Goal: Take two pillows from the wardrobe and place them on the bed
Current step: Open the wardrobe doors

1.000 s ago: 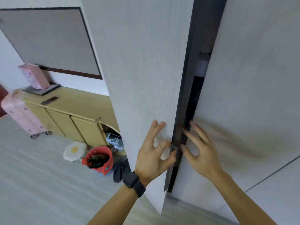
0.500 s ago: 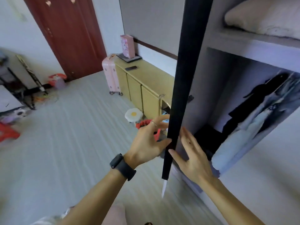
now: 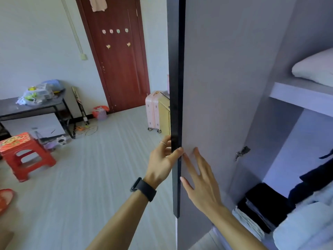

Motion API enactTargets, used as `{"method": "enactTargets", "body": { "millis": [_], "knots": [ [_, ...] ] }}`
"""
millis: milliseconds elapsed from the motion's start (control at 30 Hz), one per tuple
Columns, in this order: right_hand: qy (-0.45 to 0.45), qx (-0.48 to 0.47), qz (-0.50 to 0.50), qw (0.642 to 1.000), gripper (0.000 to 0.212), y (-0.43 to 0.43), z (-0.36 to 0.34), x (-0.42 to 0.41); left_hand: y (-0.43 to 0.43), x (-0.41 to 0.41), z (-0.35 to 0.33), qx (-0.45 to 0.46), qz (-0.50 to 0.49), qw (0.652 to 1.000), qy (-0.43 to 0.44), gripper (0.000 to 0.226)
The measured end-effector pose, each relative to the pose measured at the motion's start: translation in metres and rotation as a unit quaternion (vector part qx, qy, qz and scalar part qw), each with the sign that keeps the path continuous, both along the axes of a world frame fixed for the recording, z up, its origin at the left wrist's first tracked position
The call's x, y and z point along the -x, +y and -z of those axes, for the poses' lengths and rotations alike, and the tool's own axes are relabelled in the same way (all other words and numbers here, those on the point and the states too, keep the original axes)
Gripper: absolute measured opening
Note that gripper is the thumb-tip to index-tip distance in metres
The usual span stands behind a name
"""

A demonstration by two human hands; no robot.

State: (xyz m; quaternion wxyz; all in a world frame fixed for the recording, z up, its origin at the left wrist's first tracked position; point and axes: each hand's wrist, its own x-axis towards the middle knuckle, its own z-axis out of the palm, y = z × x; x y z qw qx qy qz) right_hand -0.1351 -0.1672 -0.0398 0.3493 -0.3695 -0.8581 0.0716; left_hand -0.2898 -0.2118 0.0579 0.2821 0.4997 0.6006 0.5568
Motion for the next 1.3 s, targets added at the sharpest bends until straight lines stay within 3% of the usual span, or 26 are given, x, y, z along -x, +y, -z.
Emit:
{"method": "enactTargets", "body": {
  "millis": [133, 233, 400, 500, 633, 833, 1033, 1167, 1300],
  "knots": [
    [-0.003, 0.007, -0.003, 1.0, 0.086, 0.005, -0.01, 0.011, 0.011, 0.006, -0.006, 0.001, -0.024, 1.0, 0.003, 0.029],
    [0.008, 0.005, -0.002, 1.0, 0.079, 0.005, -0.012, 0.004, 0.009, 0.005, -0.004, -0.005, -0.046, 0.999, 0.007, 0.039],
    [0.038, -0.022, 0.049, 0.998, 0.066, -0.014, -0.003, -0.054, -0.025, -0.042, 0.03, -0.098, -0.226, 0.965, 0.091, 0.068],
    [0.045, -0.02, 0.139, 0.989, 0.055, -0.032, 0.007, -0.114, -0.029, -0.09, 0.061, -0.105, -0.124, 0.974, 0.156, 0.064],
    [0.037, -0.025, 0.241, 0.969, 0.049, -0.058, 0.015, -0.197, -0.007, -0.161, 0.082, -0.014, 0.079, 0.981, 0.179, 0.063],
    [0.013, -0.102, 0.407, 0.908, 0.045, -0.077, -0.026, -0.313, 0.045, -0.282, 0.051, 0.013, 0.296, 0.939, 0.176, 0.062],
    [-0.008, -0.201, 0.523, 0.828, 0.05, -0.063, -0.112, -0.391, 0.079, -0.381, -0.02, -0.018, 0.376, 0.924, 0.072, 0.063],
    [-0.035, -0.217, 0.576, 0.787, 0.06, -0.048, -0.149, -0.417, 0.094, -0.406, -0.058, -0.024, 0.396, 0.918, 0.023, 0.028],
    [-0.066, -0.181, 0.607, 0.771, 0.07, -0.034, -0.144, -0.432, 0.114, -0.415, -0.068, -0.016, 0.455, 0.89, 0.022, 0.019]
  ]
}}
